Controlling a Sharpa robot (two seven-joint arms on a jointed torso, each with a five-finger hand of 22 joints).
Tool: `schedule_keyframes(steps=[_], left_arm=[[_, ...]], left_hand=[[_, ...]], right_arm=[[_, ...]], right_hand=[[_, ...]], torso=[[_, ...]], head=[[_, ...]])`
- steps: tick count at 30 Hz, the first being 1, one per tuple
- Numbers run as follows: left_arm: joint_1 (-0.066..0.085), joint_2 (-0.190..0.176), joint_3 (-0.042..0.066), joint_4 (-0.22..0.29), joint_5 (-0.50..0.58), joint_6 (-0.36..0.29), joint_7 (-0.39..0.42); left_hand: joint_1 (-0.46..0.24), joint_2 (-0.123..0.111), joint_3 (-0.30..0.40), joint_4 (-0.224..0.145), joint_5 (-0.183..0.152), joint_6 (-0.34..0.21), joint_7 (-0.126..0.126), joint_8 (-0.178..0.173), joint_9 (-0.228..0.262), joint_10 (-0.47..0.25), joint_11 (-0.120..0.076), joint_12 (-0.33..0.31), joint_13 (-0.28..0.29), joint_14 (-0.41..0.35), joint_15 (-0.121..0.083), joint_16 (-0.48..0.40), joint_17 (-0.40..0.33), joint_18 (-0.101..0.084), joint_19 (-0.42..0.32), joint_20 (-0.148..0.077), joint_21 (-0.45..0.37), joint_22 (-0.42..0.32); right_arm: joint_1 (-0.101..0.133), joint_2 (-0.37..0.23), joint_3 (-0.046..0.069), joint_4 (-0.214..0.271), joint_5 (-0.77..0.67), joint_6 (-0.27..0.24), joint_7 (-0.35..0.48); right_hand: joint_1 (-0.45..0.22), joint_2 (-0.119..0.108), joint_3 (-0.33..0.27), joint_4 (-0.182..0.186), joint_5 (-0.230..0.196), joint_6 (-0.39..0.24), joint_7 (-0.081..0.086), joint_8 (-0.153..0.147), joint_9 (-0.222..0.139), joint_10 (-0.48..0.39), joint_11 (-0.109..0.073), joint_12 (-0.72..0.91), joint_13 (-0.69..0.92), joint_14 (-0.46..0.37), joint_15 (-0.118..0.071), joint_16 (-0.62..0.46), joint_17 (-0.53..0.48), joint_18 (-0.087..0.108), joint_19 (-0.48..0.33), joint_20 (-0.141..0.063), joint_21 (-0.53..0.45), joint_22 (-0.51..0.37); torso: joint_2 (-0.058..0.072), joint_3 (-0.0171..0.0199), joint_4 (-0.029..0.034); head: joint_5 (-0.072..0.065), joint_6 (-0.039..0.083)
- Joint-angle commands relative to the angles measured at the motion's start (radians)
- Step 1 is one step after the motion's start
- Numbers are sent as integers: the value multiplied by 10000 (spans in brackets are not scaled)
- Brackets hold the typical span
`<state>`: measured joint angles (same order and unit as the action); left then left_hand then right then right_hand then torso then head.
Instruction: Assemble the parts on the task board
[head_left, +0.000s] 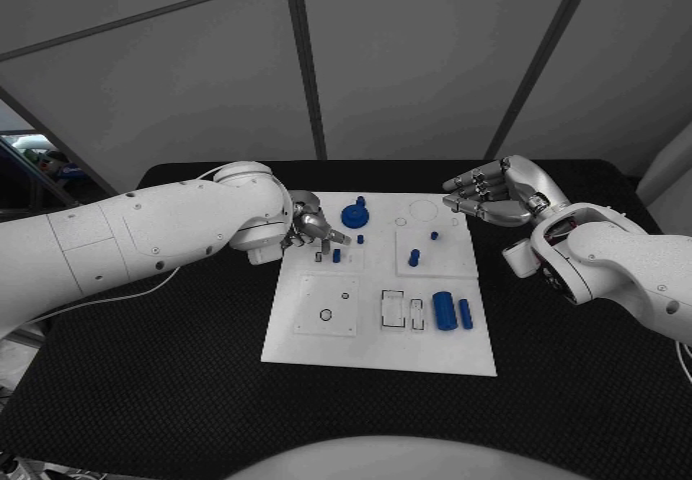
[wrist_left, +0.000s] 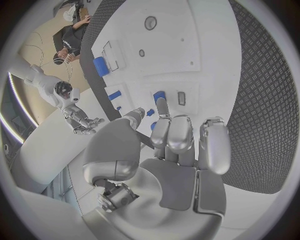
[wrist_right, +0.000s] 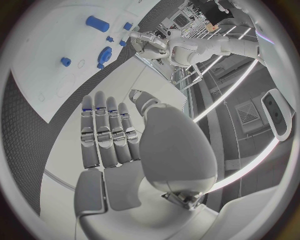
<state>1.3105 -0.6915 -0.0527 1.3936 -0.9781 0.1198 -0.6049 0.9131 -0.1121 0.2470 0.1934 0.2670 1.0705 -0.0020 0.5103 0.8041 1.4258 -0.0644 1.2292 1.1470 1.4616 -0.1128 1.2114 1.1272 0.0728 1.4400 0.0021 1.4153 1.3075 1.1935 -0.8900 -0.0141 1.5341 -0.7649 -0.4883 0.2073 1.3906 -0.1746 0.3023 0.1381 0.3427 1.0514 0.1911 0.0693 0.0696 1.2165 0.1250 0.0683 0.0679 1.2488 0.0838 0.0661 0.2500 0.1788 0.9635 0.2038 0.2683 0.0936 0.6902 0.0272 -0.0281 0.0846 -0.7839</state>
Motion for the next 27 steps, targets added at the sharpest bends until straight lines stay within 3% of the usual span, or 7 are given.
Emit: schedule_keyframes(steps=[1, 5, 8, 10, 18, 21, 27], left_arm=[[28, -105, 264, 88, 153, -142, 72], [58, -244, 693, 37, 232, 38, 140], [155, -259, 889, -231, 262, 255, 192], [229, -188, 958, -526, 252, 366, 227], [362, 570, 1047, -2175, -226, 803, 464], [377, 960, 1028, -2892, -488, 1028, 565], [375, 1381, 932, -3666, -706, 1553, 602]], left_hand=[[235, -41, -220, -17, 13, -126, 65, -113, -2, -189, 35, -249, -253, 183, 21, 5, -17, -95, -197, 0, -217, 207], [569, -86, -641, 20, 27, -584, 288, -470, -205, -710, 225, -997, -1090, 162, 163, -38, -62, 50, -607, 114, -735, -404], [932, -108, -947, 9, 36, -1084, 548, -964, -614, -1319, 440, -1885, -2065, 106, 325, -142, -173, 130, -869, 250, -1082, -776], [1097, -77, -1123, 39, 35, -1162, 647, -1164, -874, -1476, 529, -2097, -2313, 68, 405, -203, -238, 153, -935, 332, -1184, -869], [1572, 74, -1658, 182, 28, -1193, 803, -1591, -1646, -1727, 672, -2366, -2723, -24, 534, -328, -377, 206, -1030, 484, -1372, -1012], [1651, 107, -1764, 218, 24, -1158, 814, -1639, -1788, -1722, 684, -2330, -2713, -28, 545, -324, -375, 206, -1022, 501, -1375, -1002], [1778, 166, -1918, 266, 26, -1094, 823, -1693, -1990, -1712, 692, -2277, -2701, -29, 555, -312, -365, 198, -990, 517, -1352, -953]], right_arm=[[11, 11, 6, -18, 24, 59, 45], [11, 18, 6, -62, 24, 60, 42], [11, 29, 6, -94, 24, 62, 40], [11, 39, 6, -115, 24, 65, 38], [11, 85, 6, -156, 24, 79, 32], [11, 99, 6, -161, 24, 83, 27], [11, 120, 6, -164, 24, 93, 20]], right_hand=[[-103, -26, 19, 8, 56, -36, 7, -38, -10, -64, 19, -32, -11, -98, -4, -39, -10, 41, -1, 67, -51, -10], [-103, -26, 19, 8, 56, -36, 7, -38, -10, -64, 19, -32, -11, -98, -4, -39, -10, 41, -1, 67, -51, -10], [-103, -26, 19, 8, 56, -36, 7, -38, -10, -64, 19, -32, -11, -98, -4, -39, -10, 41, -1, 67, -51, -10], [-103, -26, 19, 8, 56, -36, 7, -38, -10, -64, 19, -32, -11, -98, -4, -39, -10, 41, -1, 67, -51, -10], [-103, -26, 19, 8, 56, -36, 7, -38, -10, -64, 19, -32, -11, -98, -4, -39, -10, 41, -1, 67, -51, -10], [-103, -26, 19, 8, 56, -36, 7, -38, -10, -64, 19, -32, -11, -98, -4, -39, -10, 41, -1, 67, -51, -10], [-104, -26, 19, 8, 56, -37, 7, -38, -10, -65, 19, -32, -11, -99, -3, -39, -10, 41, -1, 68, -53, -11]], torso=[[2, 3, -2], [-10, 8, 1], [-11, 7, 13], [-6, 8, 4], [27, 9, -35], [30, 11, -31], [49, 16, -35]], head=[[7, 17], [12, 30], [28, 64], [48, 93], [201, 203], [200, 201], [219, 189]])
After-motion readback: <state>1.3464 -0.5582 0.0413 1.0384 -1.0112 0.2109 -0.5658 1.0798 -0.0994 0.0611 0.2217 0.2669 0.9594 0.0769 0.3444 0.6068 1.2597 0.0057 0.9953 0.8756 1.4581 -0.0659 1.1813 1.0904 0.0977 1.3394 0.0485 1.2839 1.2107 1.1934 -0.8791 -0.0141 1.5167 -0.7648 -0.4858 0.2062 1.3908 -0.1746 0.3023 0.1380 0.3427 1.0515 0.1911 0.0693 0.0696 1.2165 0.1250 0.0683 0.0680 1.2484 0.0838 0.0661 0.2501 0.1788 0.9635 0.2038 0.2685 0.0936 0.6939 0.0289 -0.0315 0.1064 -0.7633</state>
